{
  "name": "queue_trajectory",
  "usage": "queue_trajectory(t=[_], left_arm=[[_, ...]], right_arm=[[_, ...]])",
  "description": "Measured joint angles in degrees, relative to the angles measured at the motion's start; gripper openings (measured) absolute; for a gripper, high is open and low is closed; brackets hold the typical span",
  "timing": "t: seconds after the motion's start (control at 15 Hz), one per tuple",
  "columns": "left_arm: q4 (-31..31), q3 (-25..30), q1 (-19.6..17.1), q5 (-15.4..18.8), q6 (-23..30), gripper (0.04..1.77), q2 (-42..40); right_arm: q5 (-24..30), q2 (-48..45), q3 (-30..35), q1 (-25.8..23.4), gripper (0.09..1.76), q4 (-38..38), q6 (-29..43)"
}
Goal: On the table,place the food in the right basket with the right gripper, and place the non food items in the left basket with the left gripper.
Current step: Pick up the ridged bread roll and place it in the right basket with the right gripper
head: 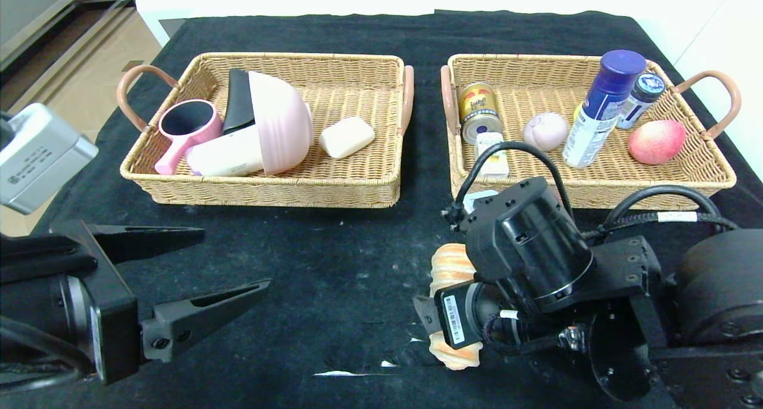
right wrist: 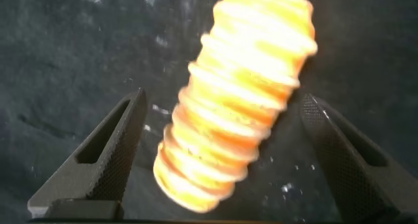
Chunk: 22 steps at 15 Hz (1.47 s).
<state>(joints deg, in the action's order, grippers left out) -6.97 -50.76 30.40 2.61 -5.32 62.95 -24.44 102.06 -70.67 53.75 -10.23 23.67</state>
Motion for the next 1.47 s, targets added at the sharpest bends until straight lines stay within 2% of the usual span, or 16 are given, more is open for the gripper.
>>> queue_trajectory(t=[0.47, 0.87, 1.07, 1.33, 1.47], left_arm=[[0.0, 0.0, 0.1, 0.0, 0.0, 1.72, 0.0], [0.0, 0.0, 0.1, 0.0, 0.0, 1.72, 0.0], [0.0, 0.0, 0.1, 0.1, 0.0, 1.72, 0.0], [-0.1, 0.0, 0.1, 0.1, 0.0, 1.72, 0.0], [-0.1, 0.0, 0.1, 0.1, 0.0, 1.72, 0.0]], right_arm=[[-6.8, 2.9, -1.2, 0.5, 1.71, 0.5, -0.1], [-7.7, 3.9, -1.4, 0.6, 1.68, 0.5, -0.1], [-7.5, 4.0, -1.3, 0.7, 1.18, 0.5, -0.1], [-7.5, 4.1, -1.2, 1.0, 0.8, 0.5, 0.0], [-7.4, 4.0, -1.2, 1.0, 0.54, 0.5, 0.0]])
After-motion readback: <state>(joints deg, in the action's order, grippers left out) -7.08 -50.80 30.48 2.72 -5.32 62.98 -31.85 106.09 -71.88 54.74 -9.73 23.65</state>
